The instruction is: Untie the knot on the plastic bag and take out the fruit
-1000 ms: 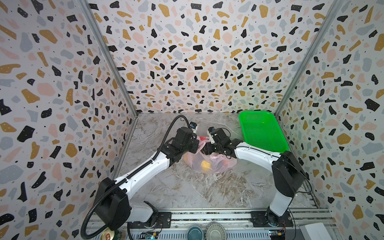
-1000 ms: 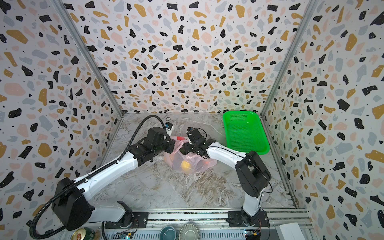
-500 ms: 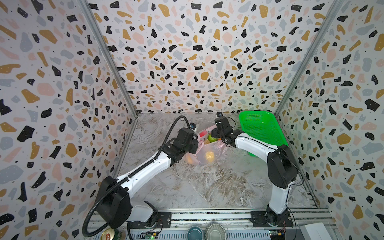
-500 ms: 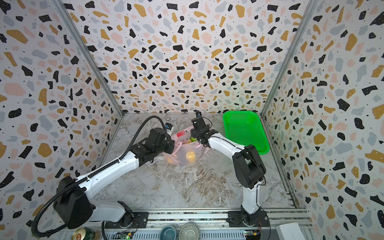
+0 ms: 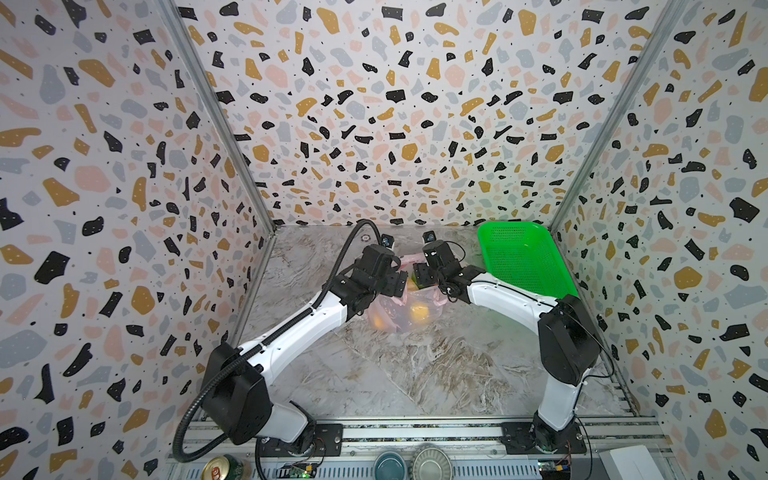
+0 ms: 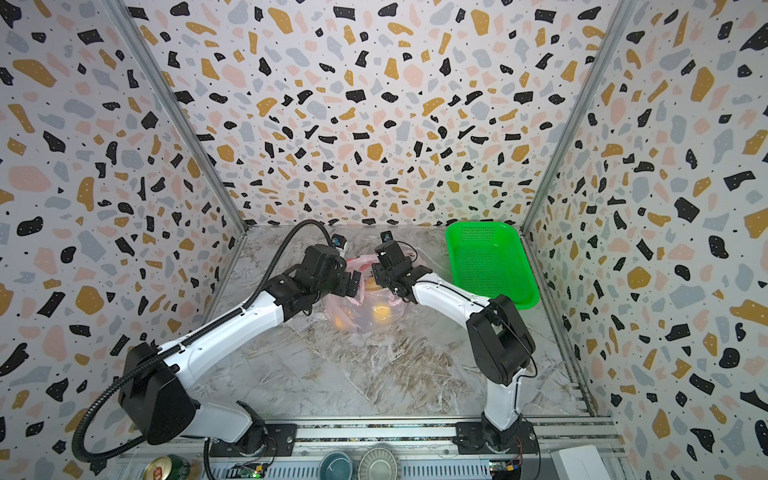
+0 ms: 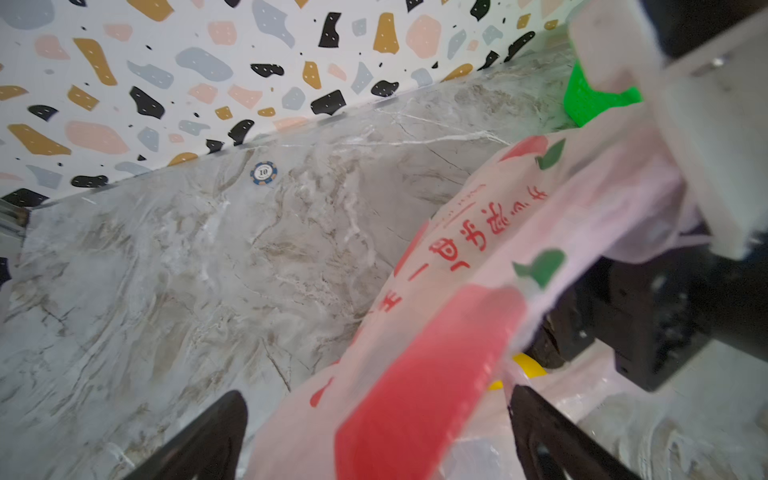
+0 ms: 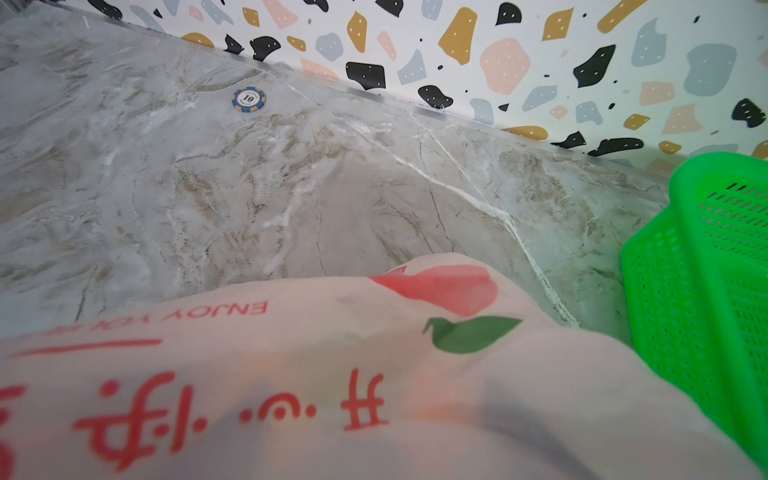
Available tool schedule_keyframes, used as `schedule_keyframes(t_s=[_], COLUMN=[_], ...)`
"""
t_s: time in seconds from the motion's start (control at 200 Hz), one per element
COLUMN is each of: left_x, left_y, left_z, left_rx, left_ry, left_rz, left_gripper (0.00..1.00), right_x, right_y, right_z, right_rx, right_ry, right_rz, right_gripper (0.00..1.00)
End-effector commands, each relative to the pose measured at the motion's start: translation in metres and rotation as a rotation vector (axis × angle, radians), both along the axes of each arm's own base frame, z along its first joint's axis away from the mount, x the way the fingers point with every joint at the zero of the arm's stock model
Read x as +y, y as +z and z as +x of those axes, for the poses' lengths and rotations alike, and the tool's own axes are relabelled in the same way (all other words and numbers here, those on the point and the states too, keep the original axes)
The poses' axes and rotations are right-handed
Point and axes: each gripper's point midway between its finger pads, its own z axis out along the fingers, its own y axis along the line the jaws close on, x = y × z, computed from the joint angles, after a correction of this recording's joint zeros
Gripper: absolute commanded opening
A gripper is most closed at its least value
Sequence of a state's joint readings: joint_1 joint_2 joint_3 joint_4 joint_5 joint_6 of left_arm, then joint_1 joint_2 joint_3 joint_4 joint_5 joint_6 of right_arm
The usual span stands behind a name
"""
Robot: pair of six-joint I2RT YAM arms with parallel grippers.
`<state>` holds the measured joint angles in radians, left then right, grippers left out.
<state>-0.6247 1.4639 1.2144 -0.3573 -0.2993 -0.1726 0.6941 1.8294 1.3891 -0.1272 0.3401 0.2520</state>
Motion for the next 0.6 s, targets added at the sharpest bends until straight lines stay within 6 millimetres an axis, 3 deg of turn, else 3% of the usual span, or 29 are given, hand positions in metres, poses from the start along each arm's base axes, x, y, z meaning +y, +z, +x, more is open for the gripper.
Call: schedule_keyframes(t_s=[0.0, 0.095, 0.21, 0.445, 0.596], left_x=[0.006, 0.004, 0.025, 0.086, 0.093], left_y=[0.001, -0.010, -0.026, -0.025, -0.018], left_z=[0.017, 0.025, 0.034, 0.047, 0.048], left_rx=[-0.041, -0.038, -0.035, -0.054, -0.052], left_ry=[0.078, 0.094, 0.194, 0.356, 0.347], left_rz=[0.042, 0.060, 0.179, 0.266, 0.250], left_gripper=[0.99, 1.00, 0.99, 0.99, 0.87], right_x=[-0.007, -0.011, -0.018, -0.037, -0.047], right_y=[0.022, 0.021, 0.020, 0.015, 0.012], right_z=[-0.006, -0.007, -0.007, -0.003, -0.002], right_rx=[-0.032, -0.033, -0.036, -0.029, -0.018], right_ry=[-0.006, -0.014, -0.029, -0.060, -0.069], right_rz=[0.025, 0.022, 0.016, -0.006, -0.029], right_gripper=[0.80, 0.80, 0.80, 0.80, 0.81])
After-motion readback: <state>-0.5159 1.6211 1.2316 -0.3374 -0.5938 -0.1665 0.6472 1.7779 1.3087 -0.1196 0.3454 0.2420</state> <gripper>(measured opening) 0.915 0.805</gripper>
